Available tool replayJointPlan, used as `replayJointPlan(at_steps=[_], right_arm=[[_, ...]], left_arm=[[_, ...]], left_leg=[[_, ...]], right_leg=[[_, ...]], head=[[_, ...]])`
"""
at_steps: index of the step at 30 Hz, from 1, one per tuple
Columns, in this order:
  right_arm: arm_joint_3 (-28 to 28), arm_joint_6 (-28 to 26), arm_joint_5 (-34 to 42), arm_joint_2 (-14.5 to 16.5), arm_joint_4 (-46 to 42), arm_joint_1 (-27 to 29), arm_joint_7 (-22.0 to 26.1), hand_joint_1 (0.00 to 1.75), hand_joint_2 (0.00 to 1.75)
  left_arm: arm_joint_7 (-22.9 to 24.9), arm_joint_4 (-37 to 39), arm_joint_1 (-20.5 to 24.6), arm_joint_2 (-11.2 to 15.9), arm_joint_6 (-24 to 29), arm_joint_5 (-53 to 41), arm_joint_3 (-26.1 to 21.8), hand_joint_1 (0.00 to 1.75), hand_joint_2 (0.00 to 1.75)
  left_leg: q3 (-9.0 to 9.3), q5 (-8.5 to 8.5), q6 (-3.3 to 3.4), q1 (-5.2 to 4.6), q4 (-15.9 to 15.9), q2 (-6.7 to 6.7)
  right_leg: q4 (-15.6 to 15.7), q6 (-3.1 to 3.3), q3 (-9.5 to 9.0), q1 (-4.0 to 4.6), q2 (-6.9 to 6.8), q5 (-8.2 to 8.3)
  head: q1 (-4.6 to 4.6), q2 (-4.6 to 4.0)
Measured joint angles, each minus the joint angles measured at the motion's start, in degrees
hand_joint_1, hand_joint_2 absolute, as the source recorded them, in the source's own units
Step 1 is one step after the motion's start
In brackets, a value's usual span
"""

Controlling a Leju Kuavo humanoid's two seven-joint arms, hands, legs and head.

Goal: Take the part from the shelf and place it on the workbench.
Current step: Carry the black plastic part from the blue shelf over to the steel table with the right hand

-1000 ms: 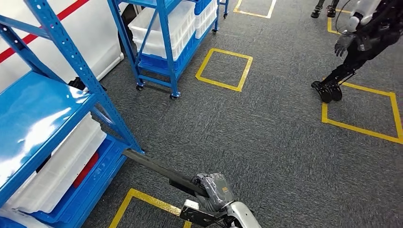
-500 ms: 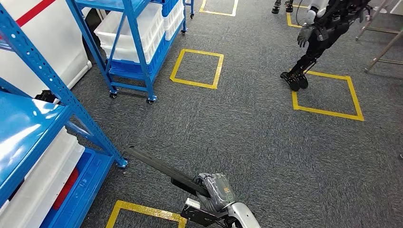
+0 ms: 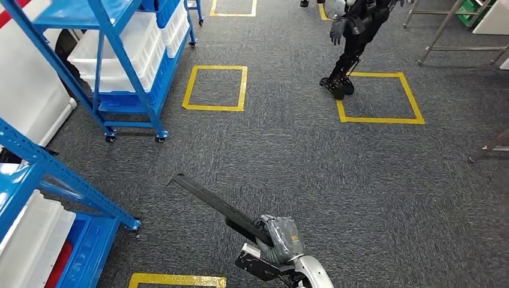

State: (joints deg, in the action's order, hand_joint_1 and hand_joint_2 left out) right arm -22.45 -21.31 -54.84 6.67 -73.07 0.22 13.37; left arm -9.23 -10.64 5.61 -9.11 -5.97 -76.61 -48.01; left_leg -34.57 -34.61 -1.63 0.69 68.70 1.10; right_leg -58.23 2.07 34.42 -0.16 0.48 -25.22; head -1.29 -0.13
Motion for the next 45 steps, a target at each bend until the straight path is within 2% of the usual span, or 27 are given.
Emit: replayJointPlan(at_steps=[2, 3, 5, 7, 9, 11, 13, 15, 17, 18, 19, 21, 23, 24, 26, 28, 30, 31, 32, 33, 34, 35, 37, 39, 41, 43, 45], right_arm=[[0.1, 0.0, 0.0, 0.1, 0.0, 0.2, 0.0, 1.75, 1.75], [0.2, 0.0, 0.0, 0.1, 0.0, 0.2, 0.0, 1.75, 1.75], [0.3, 0.0, 0.0, 0.2, 0.0, 0.3, 0.0, 1.75, 1.75], [0.4, 0.0, -0.1, 0.2, -0.1, 0.3, 0.0, 1.75, 1.75], [0.5, 0.2, 0.0, 0.3, -0.2, 0.3, 0.0, 1.75, 1.75], [0.7, 0.6, 0.6, 0.4, -0.2, 0.3, 0.2, 1.75, 1.75], [1.1, 1.2, 2.2, 0.4, -0.1, 0.2, 0.8, 1.75, 1.75], [1.6, 1.8, 3.9, 0.6, 0.0, 0.0, 1.6, 1.75, 1.75], [2.1, 2.3, 5.4, 0.7, 0.2, -0.1, 2.2, 1.75, 1.75], [2.4, 2.7, 6.4, 0.7, 0.4, 0.0, 2.6, 1.75, 1.75], [2.7, 3.2, 7.5, 0.7, 0.5, 0.0, 3.0, 1.75, 1.75], [3.3, 4.5, 10.2, 0.8, 0.6, 0.0, 4.0, 1.75, 1.75], [3.7, 6.3, 13.6, 1.2, 0.6, -0.3, 5.2, 1.75, 1.75], [4.0, 7.2, 15.4, 1.4, 0.7, -0.4, 5.8, 1.75, 1.75], [4.5, 8.9, 18.9, 1.7, 1.0, -0.5, 7.1, 1.75, 1.75], [4.9, 9.8, 21.3, 1.9, 1.6, -0.9, 8.1, 1.75, 1.75], [5.0, 10.3, 22.4, 2.3, 2.4, -1.7, 8.7, 1.75, 1.75], [5.0, 10.5, 22.7, 2.6, 2.9, -2.1, 8.8, 1.75, 1.75], [5.0, 10.6, 22.8, 2.7, 3.3, -2.4, 8.8, 1.75, 1.75], [5.0, 10.7, 22.9, 2.8, 3.6, -2.5, 8.9, 1.75, 1.75], [5.0, 10.7, 22.9, 2.8, 3.9, -2.6, 8.9, 1.75, 1.75], [5.0, 10.7, 22.9, 2.9, 4.2, -2.6, 8.9, 1.75, 1.75], [5.1, 10.7, 22.9, 3.1, 4.7, -2.9, 8.9, 1.75, 1.75], [5.1, 10.7, 23.0, 3.2, 5.0, -3.2, 8.9, 1.75, 1.75], [5.1, 10.7, 23.1, 3.3, 5.3, -3.3, 8.9, 1.75, 1.75], [5.1, 10.7, 23.2, 3.3, 5.4, -3.4, 8.9, 1.75, 1.75], [5.1, 10.7, 23.3, 3.3, 5.6, -3.6, 8.8, 1.75, 1.75]], left_arm=[[0.0, 0.0, 0.0, 0.0, 0.0, 0.0, 0.0, 0.0, 1.75], [0.0, 0.0, 0.1, 0.0, 0.0, 0.0, 0.0, 0.0, 1.75], [0.0, 0.0, 0.1, 0.1, -0.1, 0.0, 0.0, 0.0, 1.75], [0.0, 0.0, -0.1, 0.1, -0.1, 0.0, 0.0, 0.0, 1.75], [0.1, 0.0, -0.2, 0.1, 0.0, 0.1, 0.0, 0.0, 1.75], [0.0, 0.0, -0.2, 0.1, 0.1, 0.2, 0.0, 0.0, 1.75], [-0.1, 0.0, -0.2, 0.0, 0.2, 0.2, 0.0, 0.0, 1.75], [-0.2, 0.0, -0.4, 0.0, 0.3, 0.2, -0.1, 0.0, 1.75], [-0.2, 0.0, -0.6, 0.0, 0.3, 0.2, -0.1, 0.0, 1.75], [-0.2, 0.0, -0.5, 0.0, 0.3, 0.2, -0.1, 0.0, 1.75], [-0.2, 0.0, -0.5, 0.0, 0.3, 0.2, -0.1, 0.0, 1.75], [-0.2, 0.0, -0.4, 0.0, 0.1, 0.2, -0.1, 0.0, 1.75], [-0.2, 0.0, -0.3, -0.1, 0.0, 0.3, -0.1, 0.0, 1.75], [-0.2, 0.0, -0.3, -0.1, 0.0, 0.4, -0.1, 0.0, 1.75], [-0.3, 0.0, -0.2, -0.1, 0.0, 0.7, -0.1, 0.0, 1.75], [-0.4, 0.0, -0.2, -0.1, 0.1, 0.9, -0.2, 0.0, 1.75], [-0.5, 0.0, -0.3, -0.1, 0.2, 1.1, -0.3, 0.0, 1.75], [-0.5, 0.0, -0.3, -0.1, 0.2, 1.2, -0.4, 0.0, 1.75], [-0.6, 0.0, -0.3, -0.1, 0.2, 1.2, -0.6, 0.0, 1.75], [-0.6, 0.0, -0.3, -0.1, 0.2, 1.3, -0.6, 0.0, 1.75], [-0.6, 0.0, -0.3, -0.1, 0.2, 1.3, -0.7, 0.0, 1.75], [-0.6, 0.0, -0.3, -0.1, 0.3, 1.3, -0.7, 0.0, 1.75], [-0.5, 0.0, -0.4, -0.1, 0.3, 1.2, -0.7, 0.0, 1.75], [-0.5, 0.0, -0.5, -0.1, 0.3, 1.2, -0.7, 0.0, 1.75], [-0.5, 0.0, -0.5, -0.1, 0.3, 1.2, -0.7, 0.0, 1.75], [-0.5, 0.0, -0.5, -0.2, 0.4, 1.2, -0.8, 0.0, 1.75], [-0.6, 0.0, -0.6, -0.4, 0.5, 1.2, -0.8, 0.0, 1.75]], left_leg=[[-3.02, -1.52, -0.08, 0.0, 5.8, -0.67], [-3.18, -0.52, -0.03, 0.0, 5.6, -0.75], [-0.69, 3.96, 0.2, 0.08, -0.8, -1.7], [2.06, 6.84, 0.5, 0.28, -7.7, -4.29], [2.85, 6.96, 0.85, 0.21, -9.8, -5.54], [3.01, 7.25, 1.52, 0.21, -10.3, -4.45], [3.23, 7.7, 2.32, 0.37, -10.9, -3.11], [3.31, 7.81, 2.78, 0.23, -11.2, -1.62], [3.31, 7.68, 2.89, 0.05, -11.2, -0.05], [3.35, 7.59, 2.87, 0.02, -11.2, 0.64], [3.44, 7.48, 2.79, 0.0, -11.2, 1.29], [3.78, 7.16, 2.44, -0.09, -11.1, 2.41], [4.08, 6.79, 1.87, -0.32, -11.1, 3.37], [4.21, 6.65, 1.56, -0.43, -11.1, 3.86], [4.53, 6.33, 0.89, -0.4, -11.1, 4.53], [3.99, 4.79, 0.35, -0.2, -9.2, 2.83], [1.18, 1.45, 0.09, -0.03, -2.8, 0.26], [-0.8, -0.16, 0.01, -0.03, 1.2, -0.32], [-2.4, -0.91, -0.05, -0.03, 4.2, -0.58], [-3.19, -0.53, -0.06, -0.02, 5.2, -0.71], [-2.96, 0.98, -0.02, 0.0, 4.1, -0.8], [-1.75, 3.32, 0.06, 0.05, 0.8, -1.2], [1.17, 6.65, 0.32, 0.32, -6.5, -3.86], [2.35, 7.23, 0.62, 0.41, -9.6, -5.95], [2.46, 7.42, 1.18, 0.39, -10.1, -5.17], [2.79, 7.84, 2.01, 0.51, -10.8, -3.79], [2.97, 8.03, 2.57, 0.38, -11.2, -2.25]], right_leg=[[-0.1, 0.12, -0.04, 0.11, 1.42, -0.04], [-0.3, 0.09, -0.08, 0.13, 2.18, -0.08], [-0.5, -0.11, -0.2, 0.06, 3.74, -0.25], [-1.0, -0.59, 0.02, 0.09, 5.09, -0.38], [-1.1, -1.26, 0.53, -0.03, 6.18, -0.21], [-1.0, -2.02, 0.82, -0.21, 6.89, -0.08], [-3.2, -2.54, 1.93, -0.13, 4.74, -1.61], [-9.9, -2.82, 5.16, -0.18, 1.35, -5.05], [-15.9, -3.07, 8.13, -0.43, 0.09, -7.03], [-16.1, -3.13, 8.2, -0.53, -0.13, -6.47], [-14.2, -3.14, 7.19, -0.6, -0.39, -5.05], [-6.4, -2.83, 2.97, -0.39, -2.31, -1.69], [-1.2, -2.2, 0.31, 0.16, -3.91, -0.44], [-0.6, -1.91, 0.11, 0.43, -3.98, -0.66], [-0.4, -1.31, 0.1, 0.4, -2.68, -0.52], [0.1, -0.61, -0.2, 0.07, -1.59, -0.29], [0.2, -0.1, -0.36, -0.03, -0.44, -0.19], [0.2, 0.05, -0.36, 0.03, 0.2, -0.19], [0.1, 0.08, -0.39, 0.08, 0.92, -0.21], [0.0, 0.09, -0.43, 0.11, 1.65, -0.25], [-0.1, 0.04, -0.47, 0.1, 2.42, -0.31], [-0.3, -0.07, -0.49, 0.05, 3.21, -0.4], [-0.8, -0.48, -0.22, -0.03, 4.63, -0.59], [-1.1, -1.18, 0.4, -0.15, 5.79, -0.46], [-0.9, -1.99, 0.78, -0.32, 6.84, -0.14], [-2.1, -2.56, 1.41, -0.18, 5.06, -0.99], [-7.5, -2.93, 4.01, -0.07, 1.58, -3.97]], head=[[0.0, 0.0], [0.0, 0.0], [0.0, 0.0], [-0.01, 0.0], [0.0, 0.0], [0.01, 0.0], [0.02, 0.0], [0.02, 0.0], [0.02, 0.0], [0.02, 0.0], [0.02, 0.0], [0.02, 0.0], [0.02, 0.0], [0.02, 0.0], [0.01, 0.0], [-0.01, 0.0], [-0.01, 0.0], [-0.01, 0.0], [0.0, 0.0], [0.0, 0.0], [0.0, 0.0], [0.0, 0.0], [0.0, 0.0], [0.0, 0.0], [0.01, 0.0], [0.01, 0.0], [0.02, 0.0]])
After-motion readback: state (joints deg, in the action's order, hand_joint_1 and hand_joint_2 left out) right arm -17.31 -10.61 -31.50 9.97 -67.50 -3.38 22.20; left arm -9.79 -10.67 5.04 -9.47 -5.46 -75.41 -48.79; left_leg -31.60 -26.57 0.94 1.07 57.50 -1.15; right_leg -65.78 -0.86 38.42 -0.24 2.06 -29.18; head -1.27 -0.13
